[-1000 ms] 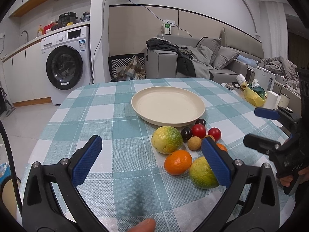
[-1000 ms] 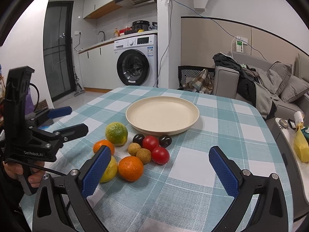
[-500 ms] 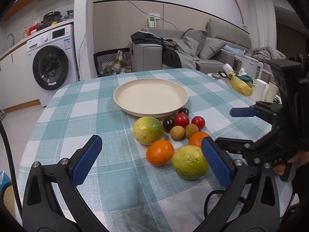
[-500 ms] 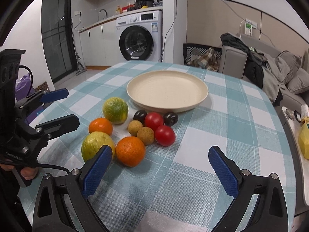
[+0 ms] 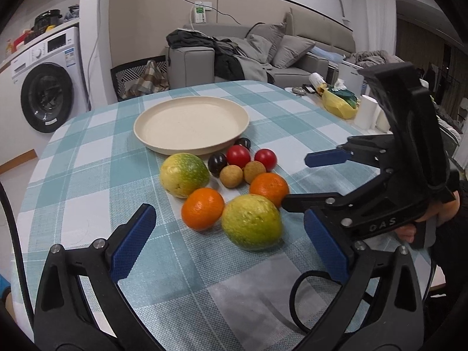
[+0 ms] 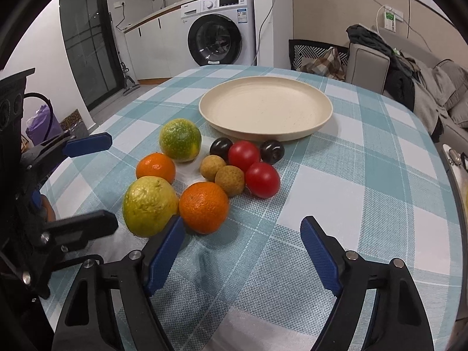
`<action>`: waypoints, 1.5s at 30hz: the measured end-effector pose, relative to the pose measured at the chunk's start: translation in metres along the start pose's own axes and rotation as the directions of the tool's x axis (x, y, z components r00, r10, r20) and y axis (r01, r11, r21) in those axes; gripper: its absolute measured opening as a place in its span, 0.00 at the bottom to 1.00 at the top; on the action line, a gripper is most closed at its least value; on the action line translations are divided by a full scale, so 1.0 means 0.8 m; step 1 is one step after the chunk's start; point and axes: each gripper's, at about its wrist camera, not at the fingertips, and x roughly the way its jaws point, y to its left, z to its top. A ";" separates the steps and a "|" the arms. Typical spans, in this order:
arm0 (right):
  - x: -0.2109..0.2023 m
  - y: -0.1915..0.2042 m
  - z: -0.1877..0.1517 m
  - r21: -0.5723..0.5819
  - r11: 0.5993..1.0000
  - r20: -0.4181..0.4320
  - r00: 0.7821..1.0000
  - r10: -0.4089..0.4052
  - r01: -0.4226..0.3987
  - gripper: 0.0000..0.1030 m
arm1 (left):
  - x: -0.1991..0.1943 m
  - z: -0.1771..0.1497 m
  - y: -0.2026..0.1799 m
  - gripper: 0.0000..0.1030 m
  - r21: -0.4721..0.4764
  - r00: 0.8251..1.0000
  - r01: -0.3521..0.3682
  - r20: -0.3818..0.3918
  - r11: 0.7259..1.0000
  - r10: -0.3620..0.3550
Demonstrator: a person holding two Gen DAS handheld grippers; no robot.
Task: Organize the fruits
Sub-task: 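Grasp the large yellow-green citrus with the left tool while the right tool grasps an orange, then lift both held fruits and carry them over the cream plate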
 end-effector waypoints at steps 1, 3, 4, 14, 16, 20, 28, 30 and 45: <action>0.001 0.000 0.000 -0.001 1.000 -0.005 1.000 -0.001 0.001 0.78 | 0.001 -0.001 -0.002 0.94 0.007 1.000 0.015 -0.008 1.000 -0.014; 0.004 0.002 -0.001 -0.009 1.000 -0.018 1.000 -0.004 0.004 0.76 | 0.003 -0.003 -0.007 0.89 0.018 0.999 0.041 -0.028 0.999 -0.041; 0.005 0.002 -0.001 -0.009 1.000 -0.022 1.000 0.004 -0.004 0.76 | 0.006 -0.003 -0.009 0.85 0.025 0.998 0.051 -0.040 0.998 -0.050; 0.011 0.010 0.001 -0.033 0.999 -0.038 0.999 0.037 -0.038 0.66 | 0.023 -0.006 -0.014 0.63 0.028 0.990 0.069 -0.125 0.997 -0.066; 0.011 0.012 0.002 -0.041 0.998 -0.040 0.998 0.046 -0.047 0.63 | 0.024 -0.006 -0.012 0.63 0.022 0.990 0.070 -0.123 0.997 -0.067; 0.013 0.018 0.005 -0.061 0.996 -0.041 0.997 0.058 -0.060 0.57 | 0.027 -0.004 -0.012 0.63 0.023 0.991 0.064 -0.122 0.998 -0.060; 0.020 0.022 0.014 -0.085 0.990 -0.062 0.992 0.112 -0.117 0.44 | 0.029 -0.002 -0.008 0.45 0.017 0.989 0.074 -0.128 0.997 -0.071; 0.022 0.023 0.014 -0.089 0.988 -0.066 0.990 0.121 -0.127 0.40 | 0.029 -0.003 -0.007 0.45 0.017 0.989 0.078 -0.127 0.997 -0.075; -0.001 0.010 -0.005 -0.044 0.992 -0.007 0.993 0.117 -0.117 0.38 | 0.013 0.001 0.004 0.45 -0.036 0.994 0.085 -0.063 0.996 -0.087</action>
